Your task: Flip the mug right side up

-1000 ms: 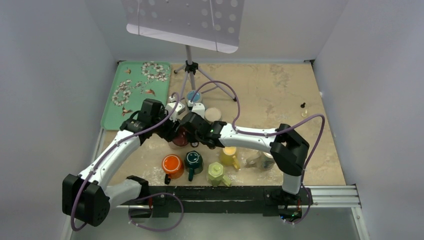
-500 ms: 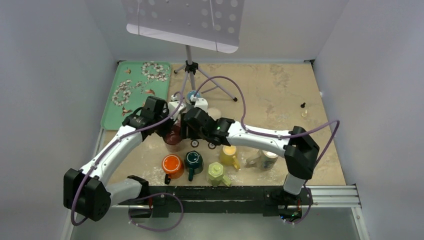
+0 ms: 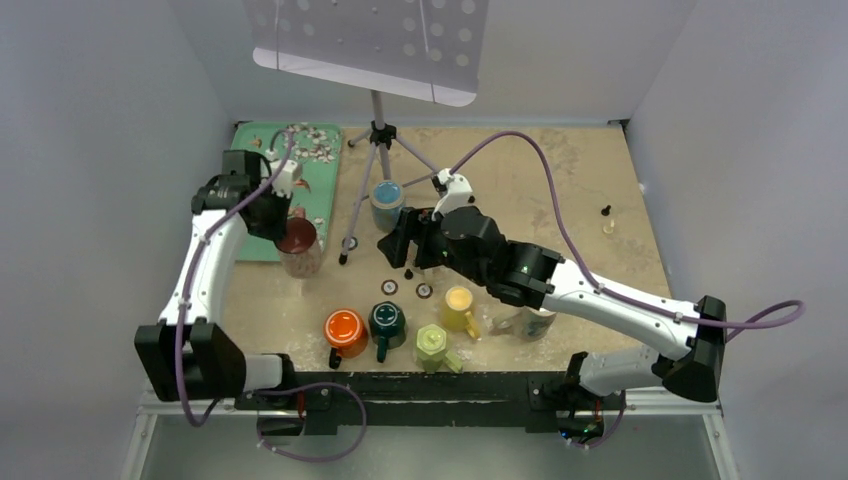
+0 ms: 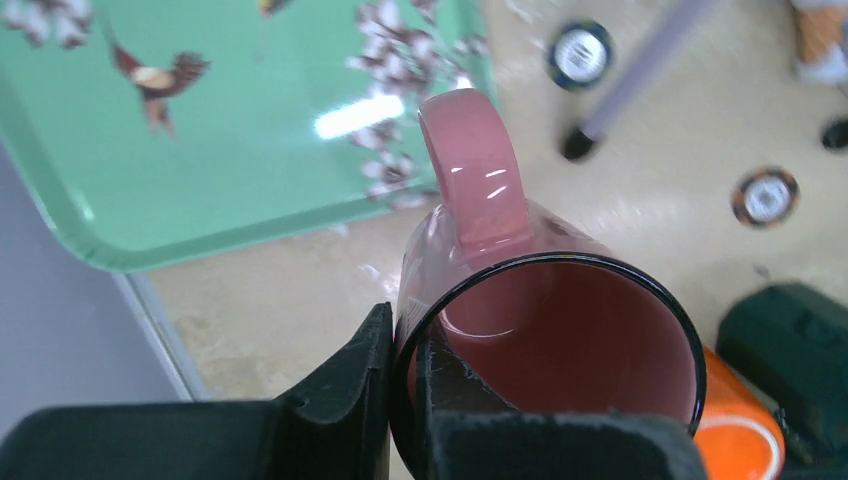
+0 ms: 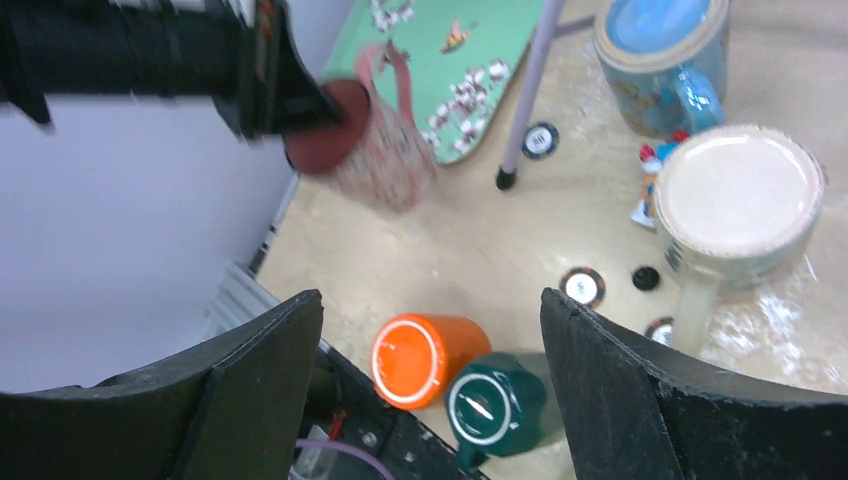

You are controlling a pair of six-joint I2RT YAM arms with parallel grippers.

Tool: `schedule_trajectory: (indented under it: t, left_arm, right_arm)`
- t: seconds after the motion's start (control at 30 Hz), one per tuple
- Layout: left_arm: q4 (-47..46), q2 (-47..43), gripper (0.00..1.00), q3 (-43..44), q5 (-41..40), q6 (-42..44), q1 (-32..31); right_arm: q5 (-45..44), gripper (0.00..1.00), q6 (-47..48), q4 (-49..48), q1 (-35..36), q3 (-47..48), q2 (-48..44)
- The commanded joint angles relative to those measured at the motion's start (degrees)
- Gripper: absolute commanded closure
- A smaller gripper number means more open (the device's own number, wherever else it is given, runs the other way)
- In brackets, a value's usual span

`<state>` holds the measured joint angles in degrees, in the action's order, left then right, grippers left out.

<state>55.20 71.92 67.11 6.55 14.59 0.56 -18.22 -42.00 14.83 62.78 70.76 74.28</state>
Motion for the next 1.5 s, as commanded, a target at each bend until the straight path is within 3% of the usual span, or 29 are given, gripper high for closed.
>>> schedule_trajectory:
  t: [0.0,0.27,0.47,0.73,0.83,0.87,0.93,1.0,1.13,1.2,1.27,1.33,1.4,1.47]
  left_arm:
    - [-8.4,8.8,1.00,10.8,-1.1,-4.7,5.9]
    - [-11.0,32.3,1.00,33.6,-4.2,-13.6,6.9]
    - [-7.2,45.6,1.00,48.1,-6.1,-17.1,6.3]
    - [-7.6,52.1,1.00,51.1,-6.8,-15.6,5.4]
    - [-9.3,51.7,1.00,48.4,-3.9,-16.0,5.5]
    - [-10.1,50.7,0.96,47.1,-3.1,-16.2,5.6]
    - [-10.5,48.5,0.63,45.7,-2.0,-16.3,5.6]
    - [-11.0,45.4,0.41,45.2,-2.4,-15.8,5.8]
    - [-10.3,39.1,0.19,45.7,-3.6,-12.3,6.6]
    - [-7.5,35.7,0.17,45.3,-3.6,-10.5,7.1]
    - [-5.4,31.2,0.20,41.8,0.1,-7.1,8.1]
    - [-4.4,25.7,0.22,35.0,10.4,2.7,9.6]
    - [7.2,21.4,0.22,31.0,24.2,26.3,11.0]
    - [21.0,18.0,0.23,27.6,27.4,48.0,12.0]
  right_arm:
    - [1.2,0.16,2.1,-0.2,0.1,-4.4,-1.9]
    - [-2.7,0.13,0.6,5.2,-0.5,-7.0,-4.6]
    - [-4.2,0.12,-0.3,8.7,-1.2,-6.4,-3.4]
    - [-4.9,0.12,-1.3,11.1,-1.4,-3.7,0.4]
    - [-5.0,0.12,-0.5,12.4,-1.5,-2.1,1.6]
    - [-5.0,0.12,-0.2,12.8,-1.5,-1.7,1.8]
    - [-5.2,0.12,0.4,13.3,-1.5,-1.3,1.7]
    - [-5.4,0.12,0.6,13.2,-1.5,-1.4,1.3]
    - [-5.3,0.12,1.0,12.1,-1.5,-2.3,0.6]
    - [-5.2,0.12,1.2,11.7,-1.5,-2.8,0.0]
    - [-5.1,0.12,1.6,11.3,-1.5,-3.7,-0.8]
    - [-4.5,0.12,2.8,10.4,-1.5,-4.9,-2.2]
    - [-3.4,0.12,4.3,8.8,-1.5,-6.7,-3.9]
    - [-2.9,0.12,5.6,7.3,-1.5,-8.2,-5.6]
